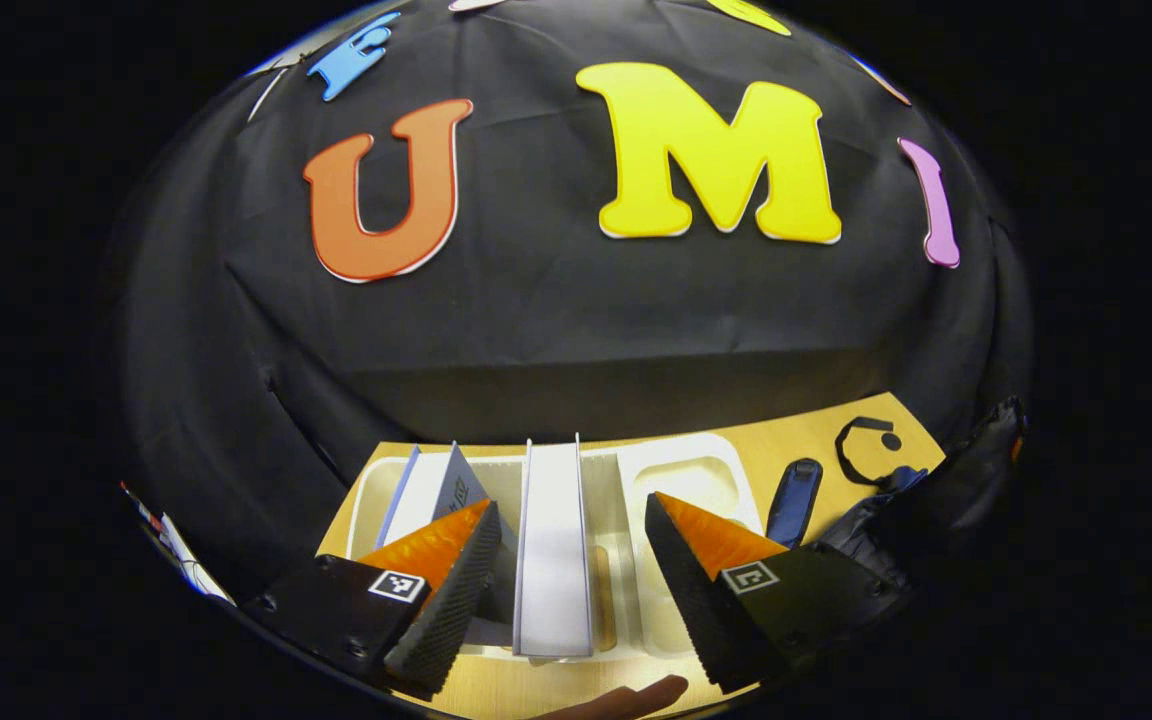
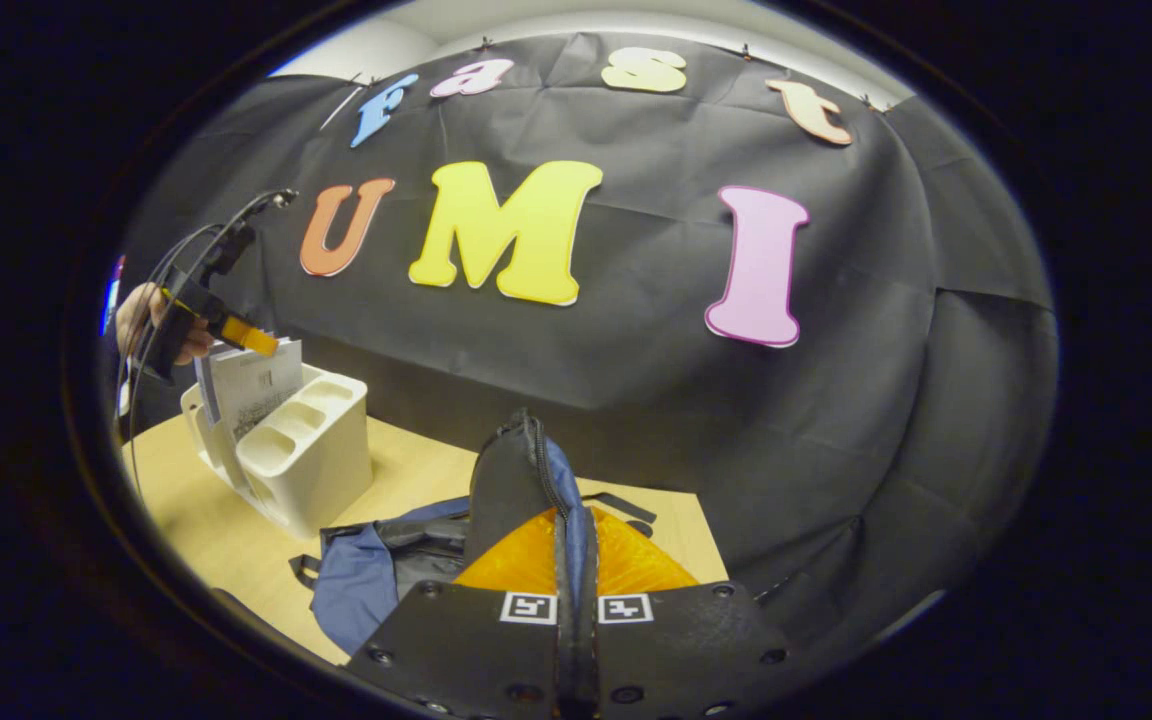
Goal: Open the schoolbag, grab two books from the bookshelf and put them into the schoolbag.
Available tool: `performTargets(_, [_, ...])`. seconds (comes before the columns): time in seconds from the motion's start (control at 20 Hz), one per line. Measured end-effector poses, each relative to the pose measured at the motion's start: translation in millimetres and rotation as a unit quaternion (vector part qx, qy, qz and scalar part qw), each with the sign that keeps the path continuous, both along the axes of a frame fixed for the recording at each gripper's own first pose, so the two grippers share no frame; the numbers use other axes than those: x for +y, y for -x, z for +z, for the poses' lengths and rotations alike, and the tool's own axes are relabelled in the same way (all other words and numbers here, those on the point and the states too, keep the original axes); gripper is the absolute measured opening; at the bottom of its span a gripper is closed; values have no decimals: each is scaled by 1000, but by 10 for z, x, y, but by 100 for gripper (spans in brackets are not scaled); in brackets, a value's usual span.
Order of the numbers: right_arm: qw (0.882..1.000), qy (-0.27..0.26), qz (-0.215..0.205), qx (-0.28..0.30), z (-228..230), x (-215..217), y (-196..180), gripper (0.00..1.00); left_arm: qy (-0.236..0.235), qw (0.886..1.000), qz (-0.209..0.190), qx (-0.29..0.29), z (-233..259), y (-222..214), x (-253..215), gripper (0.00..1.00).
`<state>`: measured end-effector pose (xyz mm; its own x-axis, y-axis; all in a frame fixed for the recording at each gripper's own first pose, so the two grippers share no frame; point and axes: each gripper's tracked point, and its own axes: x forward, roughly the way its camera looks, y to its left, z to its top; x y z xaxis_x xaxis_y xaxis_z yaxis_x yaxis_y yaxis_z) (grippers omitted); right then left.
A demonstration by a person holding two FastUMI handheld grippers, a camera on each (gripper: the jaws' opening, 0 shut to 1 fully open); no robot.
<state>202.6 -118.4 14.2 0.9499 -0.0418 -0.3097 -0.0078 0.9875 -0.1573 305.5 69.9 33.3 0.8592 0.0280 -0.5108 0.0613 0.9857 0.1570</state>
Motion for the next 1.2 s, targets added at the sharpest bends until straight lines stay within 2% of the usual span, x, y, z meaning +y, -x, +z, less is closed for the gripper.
performTargets(0.2, [1000, -6, 11, 3, -62, -17, 27, 0, -57, 995, 11, 84, -243, 19, 92, 87])
performTargets(0.3, [1000, -5, 11, 4, -68, -27, 25, 0, -83, 991, 11, 103, -248, -70, 134, 68])
performTargets(0.35, [1000, -5, 12, 3, -73, -27, 40, 0, -85, 989, -1, 122, -301, -82, 100, 63])
performTargets(0.45, [1000, -8, 16, 1, -71, -8, 63, 0, -99, 983, -2, 154, -356, -58, 121, 54])
performTargets(0.5, [1000, -11, 16, -1, -70, -16, 65, 0, -105, 982, -3, 159, -365, -59, 134, 56])
performTargets(0.55, [1000, -12, 15, 0, -96, -22, 58, 0, -104, 983, -8, 154, -354, -84, 111, 63])
performTargets(0.6, [1000, -14, 12, 2, -114, -35, 56, 0, -103, 982, -5, 159, -374, -66, 108, 62])
performTargets(0.65, [1000, -16, 9, 4, -134, -54, 58, 0, -102, 982, -2, 158, -373, -61, 129, 55])
performTargets(0.7, [1000, -17, 8, 6, -136, -61, 50, 0, -98, 982, -3, 160, -377, -52, 114, 61])
performTargets(0.75, [1000, -17, 7, 7, -155, -64, 48, 0, -94, 982, -7, 163, -384, -32, 109, 54])
performTargets(0.9, [1000, -19, 6, 8, -152, -59, 78, 0, -76, 984, -16, 163, -379, 13, 61, 53])
performTargets(0.95, [1000, -19, 7, 8, -166, -52, 97, 0, -65, 985, -19, 160, -363, 41, 37, 48])
performTargets(1.2, [1000, -16, 3, 12, -208, -80, 109, 0, -23, 986, -21, 163, -319, 254, 6, 43])
